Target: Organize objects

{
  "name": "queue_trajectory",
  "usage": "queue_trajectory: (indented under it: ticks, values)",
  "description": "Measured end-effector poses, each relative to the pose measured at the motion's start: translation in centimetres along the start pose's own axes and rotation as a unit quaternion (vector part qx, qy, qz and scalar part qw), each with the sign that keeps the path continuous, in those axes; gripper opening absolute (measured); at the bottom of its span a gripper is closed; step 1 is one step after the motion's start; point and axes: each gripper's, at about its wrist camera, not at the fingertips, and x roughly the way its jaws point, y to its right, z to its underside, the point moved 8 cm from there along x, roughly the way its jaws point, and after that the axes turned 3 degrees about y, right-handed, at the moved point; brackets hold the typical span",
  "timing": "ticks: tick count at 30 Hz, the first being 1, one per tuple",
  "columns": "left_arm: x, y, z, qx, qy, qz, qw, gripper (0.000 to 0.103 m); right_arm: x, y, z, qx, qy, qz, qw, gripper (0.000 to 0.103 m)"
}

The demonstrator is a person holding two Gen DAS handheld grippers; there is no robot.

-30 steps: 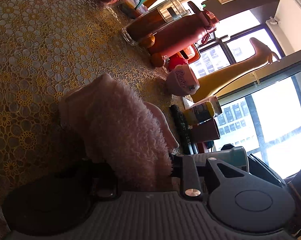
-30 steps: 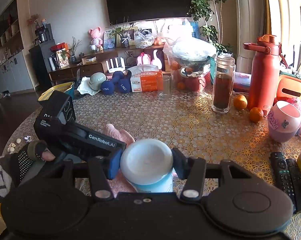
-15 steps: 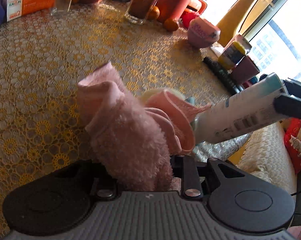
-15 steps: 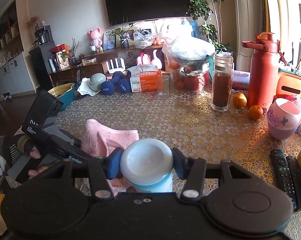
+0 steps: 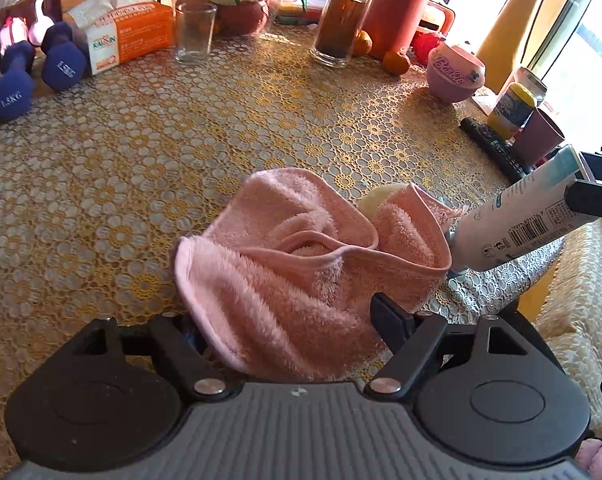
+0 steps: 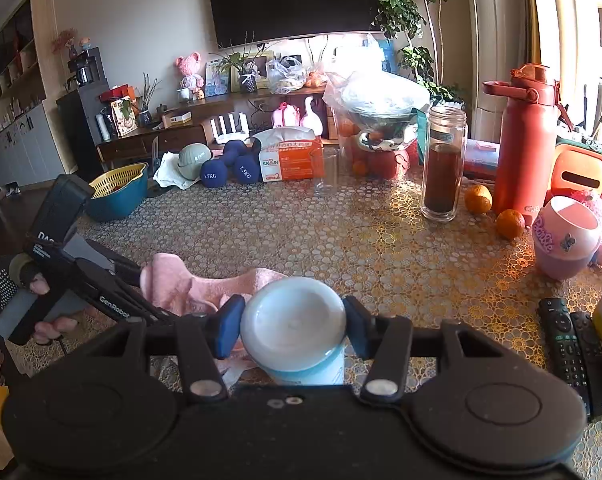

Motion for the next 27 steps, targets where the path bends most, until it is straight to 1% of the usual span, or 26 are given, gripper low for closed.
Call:
queue_trajectory:
  ticks: [1, 2, 4, 7, 9, 13, 15, 18, 19, 21, 22, 23, 27]
  values:
    - [-0.5, 0.1, -0.2, -0.004, 0.006, 0.001, 1.0, 0.08, 0.0, 0.0, 0.0, 0.0, 0.0, 0.0, 1.0, 0.052]
    - [-1.0, 0.3, -0.2, -0.014, 0.013, 0.013, 0.9997, 0.083, 0.0, 0.0, 0.0, 0.0, 0.0, 0.0, 1.0, 0.052]
    - [-1.3, 1.3, -0.3, -0.021, 0.018, 0.034, 0.9991, 0.085, 0.0, 0.0, 0.0, 0.0, 0.0, 0.0, 1.0, 0.052]
    - [-0.5, 3.1, -0.5, -0.018, 0.019, 0.037, 0.999, 0.085, 0.0, 0.0, 0.0, 0.0, 0.0, 0.0, 1.0, 0.052]
    - [0.9, 4.0, -0.3, -0.013, 0.014, 0.026, 0.9995, 0.09, 0.0, 0.0, 0.0, 0.0, 0.0, 0.001, 1.0, 0.052]
    - [3.7, 4.0, 0.0, -0.01, 0.002, -0.013, 0.9999, 0.091, 0.0, -0.1, 0.0, 0.001, -0.001, 0.001, 1.0, 0.052]
    - [4.4, 3.8, 0.1, -0.009, 0.011, -0.029, 0.9995, 0.091, 0.1, -0.2, 0.0, -0.001, -0.001, 0.001, 1.0, 0.052]
    - [4.5, 3.6, -0.2, -0.022, 0.023, -0.031, 0.999, 0.09, 0.1, -0.3, 0.0, -0.001, -0.001, 0.001, 1.0, 0.052]
    - [4.4, 3.5, -0.3, -0.028, 0.029, -0.028, 0.9988, 0.087, 0.1, -0.2, -0.1, -0.001, -0.001, 0.0, 1.0, 0.052]
    - [4.0, 3.0, -0.4, -0.038, 0.039, -0.037, 0.9978, 0.06, 0.1, -0.2, 0.0, -0.001, -0.001, 0.0, 1.0, 0.052]
    - [3.7, 2.7, -0.5, -0.046, 0.043, -0.039, 0.9972, 0.054, 0.1, -0.2, -0.1, 0.0, -0.001, 0.0, 1.0, 0.052]
    - [3.5, 2.4, -0.5, -0.056, 0.047, -0.034, 0.9967, 0.043, 0.1, -0.2, -0.1, 0.0, 0.0, 0.0, 1.0, 0.052]
    - [2.5, 2.0, -0.8, -0.079, 0.063, -0.02, 0.9947, 0.028, 0.1, -0.2, -0.1, 0.0, 0.0, 0.0, 1.0, 0.052]
